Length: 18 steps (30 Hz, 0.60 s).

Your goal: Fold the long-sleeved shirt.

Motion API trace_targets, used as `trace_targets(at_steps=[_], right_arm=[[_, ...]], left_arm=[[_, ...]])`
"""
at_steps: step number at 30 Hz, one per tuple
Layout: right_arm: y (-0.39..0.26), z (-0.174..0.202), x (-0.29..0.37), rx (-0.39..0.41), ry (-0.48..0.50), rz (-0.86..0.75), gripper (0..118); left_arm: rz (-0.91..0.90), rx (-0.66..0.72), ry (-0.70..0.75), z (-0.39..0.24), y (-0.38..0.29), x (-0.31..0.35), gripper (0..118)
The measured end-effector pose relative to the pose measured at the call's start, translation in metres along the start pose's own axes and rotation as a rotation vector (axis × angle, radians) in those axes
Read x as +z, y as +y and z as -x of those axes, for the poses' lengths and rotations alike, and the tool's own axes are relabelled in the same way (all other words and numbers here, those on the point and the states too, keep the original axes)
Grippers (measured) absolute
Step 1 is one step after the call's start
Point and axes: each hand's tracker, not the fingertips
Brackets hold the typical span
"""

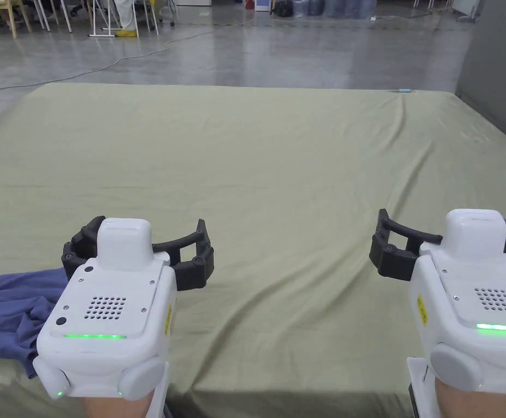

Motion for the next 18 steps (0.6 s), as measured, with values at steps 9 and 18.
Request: trace_targets(at_steps=[9, 18], right_arm=[[-0.0017, -0.0076, 0.0031, -0.002, -0.002, 0.015, 118], [0.0002, -0.0101, 0.0052, -0.006, -0.012, 0.011, 118]], left_arm=[[-0.001, 0.001, -0.008, -0.0063, 0.001, 0.0003, 118], [-0.005, -0.028, -0.013, -0.0091, 0.0019, 0.0017, 118]])
